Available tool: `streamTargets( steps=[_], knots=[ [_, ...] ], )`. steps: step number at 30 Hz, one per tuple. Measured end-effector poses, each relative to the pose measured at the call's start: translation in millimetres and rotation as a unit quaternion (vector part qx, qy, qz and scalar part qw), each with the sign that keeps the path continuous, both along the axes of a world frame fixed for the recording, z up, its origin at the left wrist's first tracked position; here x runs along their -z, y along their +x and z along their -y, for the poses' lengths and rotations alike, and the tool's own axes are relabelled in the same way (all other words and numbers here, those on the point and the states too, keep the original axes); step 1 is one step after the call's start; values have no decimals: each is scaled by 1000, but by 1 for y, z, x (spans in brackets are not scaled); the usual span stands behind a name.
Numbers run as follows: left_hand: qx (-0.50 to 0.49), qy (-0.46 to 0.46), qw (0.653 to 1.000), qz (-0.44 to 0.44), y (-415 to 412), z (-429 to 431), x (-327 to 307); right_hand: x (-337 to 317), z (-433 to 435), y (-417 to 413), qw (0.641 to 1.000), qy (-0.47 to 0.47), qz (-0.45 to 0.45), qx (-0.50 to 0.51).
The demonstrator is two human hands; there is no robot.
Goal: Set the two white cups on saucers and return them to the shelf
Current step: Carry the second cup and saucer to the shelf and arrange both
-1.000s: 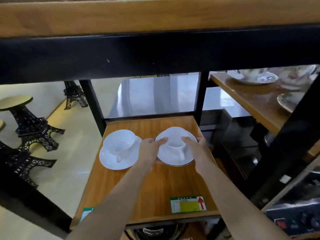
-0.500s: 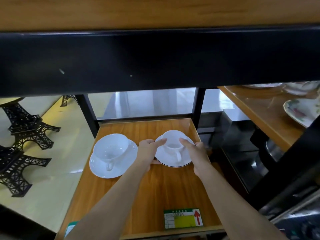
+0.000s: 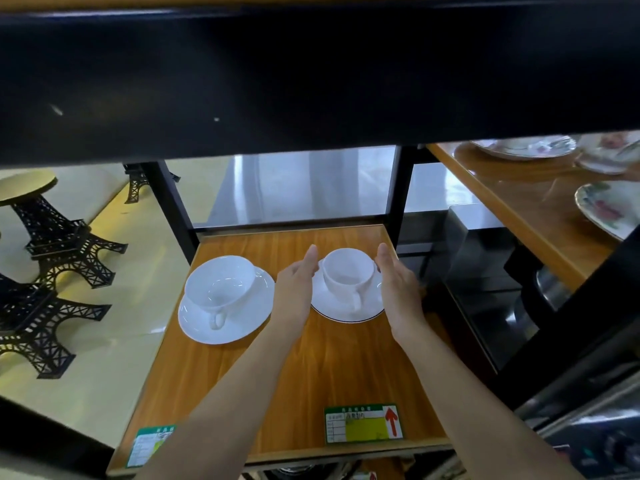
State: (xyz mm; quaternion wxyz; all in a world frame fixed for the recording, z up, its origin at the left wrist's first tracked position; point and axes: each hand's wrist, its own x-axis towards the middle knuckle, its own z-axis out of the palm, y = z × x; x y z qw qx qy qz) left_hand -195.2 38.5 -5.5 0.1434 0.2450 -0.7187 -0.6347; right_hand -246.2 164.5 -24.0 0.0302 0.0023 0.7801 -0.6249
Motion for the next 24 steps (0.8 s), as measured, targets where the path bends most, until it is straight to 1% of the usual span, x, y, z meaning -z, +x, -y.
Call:
streamTargets(
  steps=[4, 8, 11, 13, 16, 18, 21, 22, 24],
  knots=[
    [13, 13, 1000, 2, 1, -4, 3, 2, -1, 1, 999, -29, 14, 5],
    [20, 16, 1000, -1, -1, -6, 3, 4, -3, 4, 1000, -27, 15, 7],
    [24, 8, 1000, 0, 0, -6, 0, 3, -4, 6, 1000, -26, 3, -3],
    [19, -22, 999, -24, 6, -4, -3, -3, -5, 8, 999, -21, -24, 1],
    [-38, -80, 992, -90, 22, 13, -12, -17, 0, 15, 996, -19, -89, -4],
    [-95, -94, 981, -140, 35, 34, -20, -27, 10, 22, 993, -34, -107, -26],
    [-195, -57, 962, -183, 53, 73, -30, -32, 35, 35, 992, -69, -77, -66],
    [-219, -28, 959, -179, 58, 85, -30, -30, 45, 38, 992, -73, -54, -93],
    [-236, 46, 960, -143, 68, 107, -23, -26, 64, 46, 982, -75, 6, -172]
  ],
)
